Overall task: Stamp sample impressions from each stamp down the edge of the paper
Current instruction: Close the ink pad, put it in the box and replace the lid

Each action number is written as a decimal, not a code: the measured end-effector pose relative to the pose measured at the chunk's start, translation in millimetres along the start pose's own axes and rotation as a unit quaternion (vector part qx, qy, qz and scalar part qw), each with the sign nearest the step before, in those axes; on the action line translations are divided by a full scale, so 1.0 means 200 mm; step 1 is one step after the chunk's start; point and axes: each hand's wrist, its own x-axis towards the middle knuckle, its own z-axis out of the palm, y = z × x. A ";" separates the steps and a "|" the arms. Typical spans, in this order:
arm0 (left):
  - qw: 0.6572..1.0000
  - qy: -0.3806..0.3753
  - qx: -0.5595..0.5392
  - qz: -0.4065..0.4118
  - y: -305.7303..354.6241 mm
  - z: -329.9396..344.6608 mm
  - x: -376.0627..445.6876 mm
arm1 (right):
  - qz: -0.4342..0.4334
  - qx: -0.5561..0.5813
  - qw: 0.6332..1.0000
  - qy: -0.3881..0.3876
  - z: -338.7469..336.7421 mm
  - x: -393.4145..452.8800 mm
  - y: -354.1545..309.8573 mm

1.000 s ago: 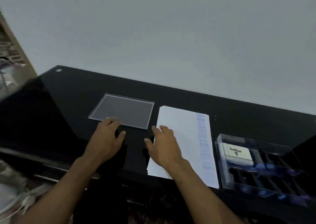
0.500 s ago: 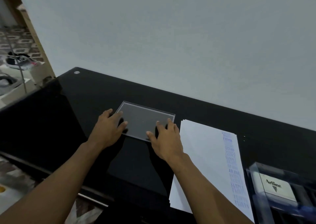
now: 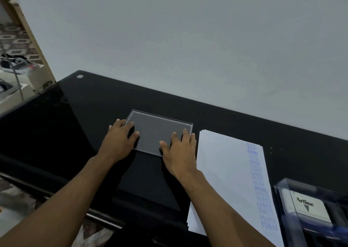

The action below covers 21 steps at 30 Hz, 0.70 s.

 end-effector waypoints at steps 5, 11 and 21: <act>0.999 0.019 -0.022 -0.021 0.09 -0.05 -0.11 | 0.007 0.008 0.999 0.032 -0.06 -0.08 0.00; 0.998 0.023 -0.034 -0.038 0.32 -0.10 -0.28 | 0.037 0.029 0.996 0.075 -0.23 -0.27 0.12; 0.994 -0.014 -0.093 0.045 0.87 0.14 -0.60 | 0.107 0.012 0.983 0.151 -0.60 -0.68 0.64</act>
